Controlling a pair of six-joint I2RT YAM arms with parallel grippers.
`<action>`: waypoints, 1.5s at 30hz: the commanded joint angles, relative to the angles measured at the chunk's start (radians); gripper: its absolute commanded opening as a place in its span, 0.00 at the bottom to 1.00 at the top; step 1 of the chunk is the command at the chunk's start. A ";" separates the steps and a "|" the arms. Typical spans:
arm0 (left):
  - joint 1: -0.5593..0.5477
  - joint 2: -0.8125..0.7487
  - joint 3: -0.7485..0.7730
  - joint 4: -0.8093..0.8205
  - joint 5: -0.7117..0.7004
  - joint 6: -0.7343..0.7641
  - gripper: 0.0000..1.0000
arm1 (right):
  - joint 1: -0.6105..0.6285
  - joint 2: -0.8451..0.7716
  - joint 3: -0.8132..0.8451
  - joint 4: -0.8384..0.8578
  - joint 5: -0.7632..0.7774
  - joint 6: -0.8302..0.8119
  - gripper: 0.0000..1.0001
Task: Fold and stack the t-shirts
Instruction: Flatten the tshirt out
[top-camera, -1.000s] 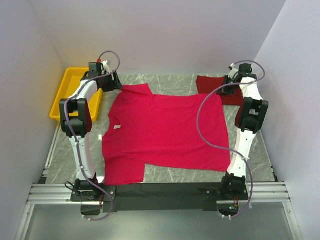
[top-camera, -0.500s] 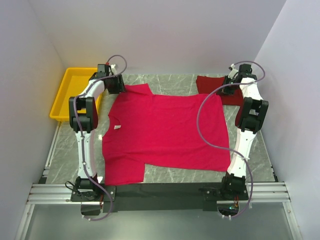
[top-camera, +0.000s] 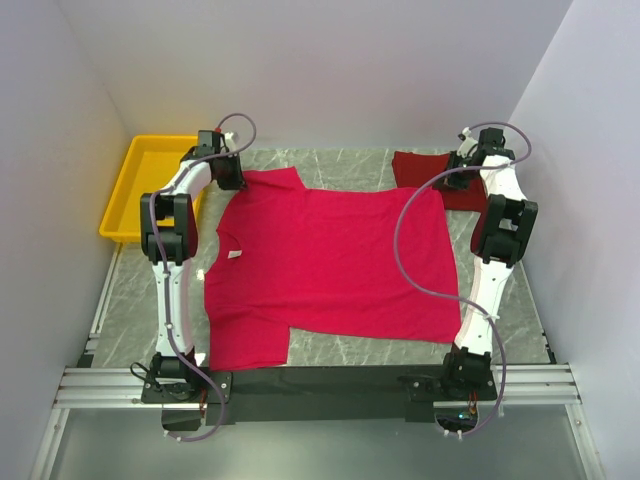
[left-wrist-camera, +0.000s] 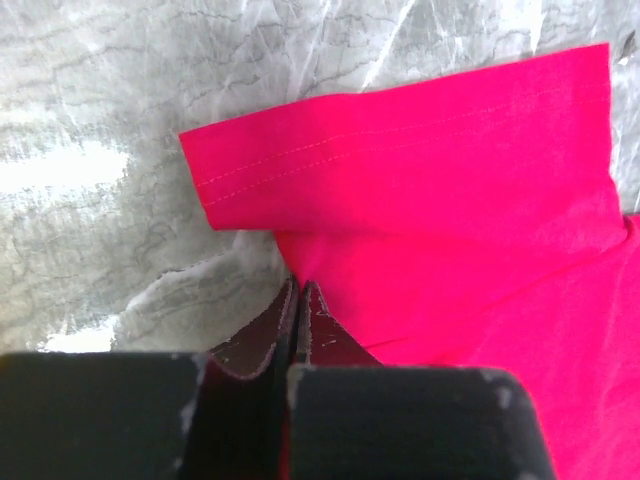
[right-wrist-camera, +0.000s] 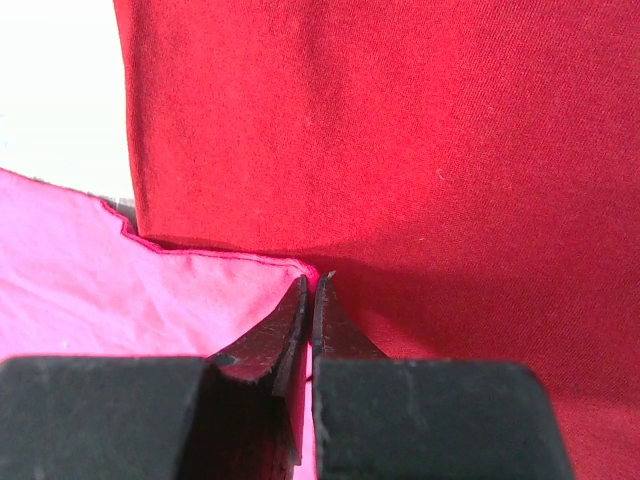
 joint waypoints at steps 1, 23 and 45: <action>0.001 -0.044 0.001 0.032 -0.019 0.000 0.01 | -0.013 -0.066 0.011 0.032 -0.019 0.013 0.00; 0.112 -0.538 -0.486 0.448 0.062 -0.119 0.00 | -0.076 -0.374 -0.386 0.334 -0.268 0.086 0.00; 0.136 -0.884 -0.644 0.524 0.159 -0.053 0.00 | -0.020 -0.977 -0.642 0.311 -0.174 -0.203 0.00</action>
